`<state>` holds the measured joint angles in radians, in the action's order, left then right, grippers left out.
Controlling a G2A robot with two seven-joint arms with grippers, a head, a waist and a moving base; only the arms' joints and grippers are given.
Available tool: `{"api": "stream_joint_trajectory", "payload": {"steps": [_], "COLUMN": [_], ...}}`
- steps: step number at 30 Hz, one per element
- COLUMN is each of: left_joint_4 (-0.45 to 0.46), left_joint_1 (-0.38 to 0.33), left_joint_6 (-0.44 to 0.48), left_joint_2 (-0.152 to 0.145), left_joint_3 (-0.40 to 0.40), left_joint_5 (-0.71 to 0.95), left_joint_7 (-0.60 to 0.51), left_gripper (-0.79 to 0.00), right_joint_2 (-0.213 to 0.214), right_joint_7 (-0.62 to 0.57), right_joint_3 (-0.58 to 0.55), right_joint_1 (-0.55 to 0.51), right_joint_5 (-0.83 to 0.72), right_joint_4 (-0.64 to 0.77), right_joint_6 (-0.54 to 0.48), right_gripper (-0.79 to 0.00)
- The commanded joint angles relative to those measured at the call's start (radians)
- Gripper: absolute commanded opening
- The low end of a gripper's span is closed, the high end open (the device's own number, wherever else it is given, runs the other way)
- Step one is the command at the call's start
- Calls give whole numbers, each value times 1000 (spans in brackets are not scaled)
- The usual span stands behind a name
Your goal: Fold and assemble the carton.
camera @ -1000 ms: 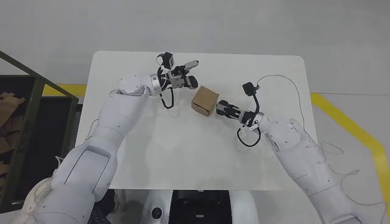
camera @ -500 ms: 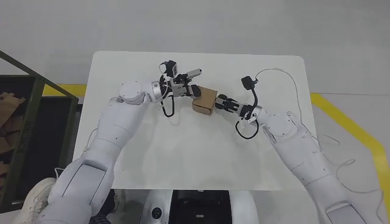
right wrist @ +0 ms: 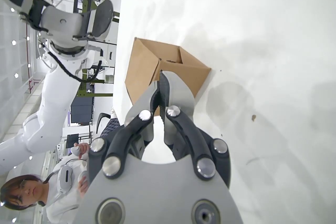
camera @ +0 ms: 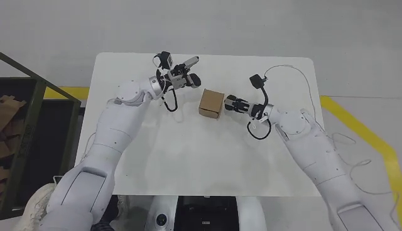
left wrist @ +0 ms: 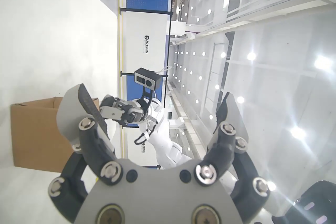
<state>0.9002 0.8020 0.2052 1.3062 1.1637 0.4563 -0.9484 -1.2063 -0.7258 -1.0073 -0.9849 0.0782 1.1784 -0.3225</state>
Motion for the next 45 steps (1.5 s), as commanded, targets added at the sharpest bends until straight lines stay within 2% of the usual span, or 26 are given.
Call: {"api": "stream_joint_trajectory", "payload": {"steps": [1, 7, 11, 16, 21, 27, 34, 40, 45], "left_joint_4": [-43, -176, -241, -287, -310, -297, -227, -180, -139], "left_joint_1": [-29, -102, -130, -145, -148, -126, -77, -54, -34], "left_joint_6": [5, 47, 60, 75, 75, 53, -11, 0, -13], "left_joint_2": [12, 48, 64, 74, 70, 57, 37, 14, 9], "left_joint_3": [-32, -99, -128, -139, -133, -113, -85, -40, -29], "left_joint_5": [-2, 4, 2, 9, 8, 18, 35, -1, 10], "left_joint_7": [9, 40, 27, -5, -54, -130, -223, -151, -131], "left_gripper": [0, 0, 0, 0, 0, 0, 0, 0, 0], "right_joint_2": [9, 32, 37, 31, 28, 28, 24, 20, 17], "right_joint_7": [-25, -81, -109, -55, -6, 52, 77, 42, 42], "right_joint_3": [-11, -32, -16, -8, -16, -44, -55, -52, -55], "right_joint_1": [-36, -160, -203, -186, -159, -135, -109, -99, -101], "right_joint_5": [19, 69, 87, 96, 103, 113, 87, 41, 7], "right_joint_4": [65, 273, 345, 303, 237, 196, 155, 130, 123], "right_joint_6": [29, 97, 116, 125, 137, 135, 109, 146, 143], "right_gripper": [-785, -785, -785, -785, -785, -785, -785, -785, -785]}}
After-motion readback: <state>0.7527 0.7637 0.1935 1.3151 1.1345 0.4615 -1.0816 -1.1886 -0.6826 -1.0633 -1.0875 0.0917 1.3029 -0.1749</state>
